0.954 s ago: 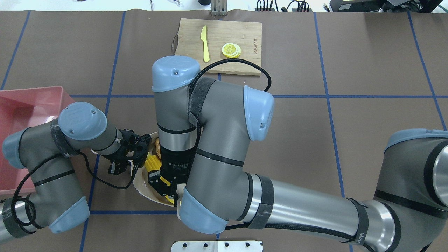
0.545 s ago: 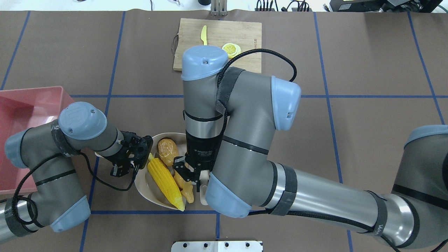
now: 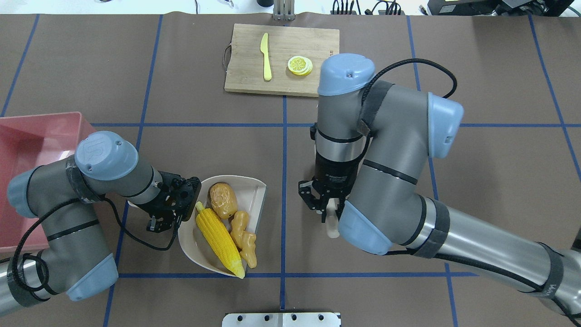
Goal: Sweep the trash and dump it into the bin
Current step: 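Lift the brush away from the dustpan and withdraw the right arm, then lift the dustpan with the left gripper toward the pink bin while the right arm retracts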
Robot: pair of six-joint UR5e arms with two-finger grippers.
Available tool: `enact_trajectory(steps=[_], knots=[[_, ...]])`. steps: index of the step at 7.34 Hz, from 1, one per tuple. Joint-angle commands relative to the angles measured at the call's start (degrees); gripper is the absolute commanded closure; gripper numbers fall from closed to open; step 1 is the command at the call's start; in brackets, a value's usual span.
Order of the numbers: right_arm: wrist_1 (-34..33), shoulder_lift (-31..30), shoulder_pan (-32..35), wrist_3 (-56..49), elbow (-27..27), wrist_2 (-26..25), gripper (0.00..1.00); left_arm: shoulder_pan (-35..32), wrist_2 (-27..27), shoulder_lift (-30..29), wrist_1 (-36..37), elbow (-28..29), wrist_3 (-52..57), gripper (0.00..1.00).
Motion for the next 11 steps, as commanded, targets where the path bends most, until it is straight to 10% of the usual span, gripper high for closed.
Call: enact_trajectory(steps=[1,7,11], knots=[[-0.7,-6.9,3.4,-3.7,3.5,-4.7,1.0,0.0,-0.1,-0.1,-2.0,-0.2,-0.6,1.0],[0.7,-32.3,19.6,-24.2,17.4,-8.7,1.0,-10.3,1.2,-0.4,-11.5,-3.9,-4.2,1.0],[26.0,-55.4,27.5,-35.5,13.4,-4.4,1.0,-18.3,3.8,4.4,-14.5,-7.4,-10.0,1.0]])
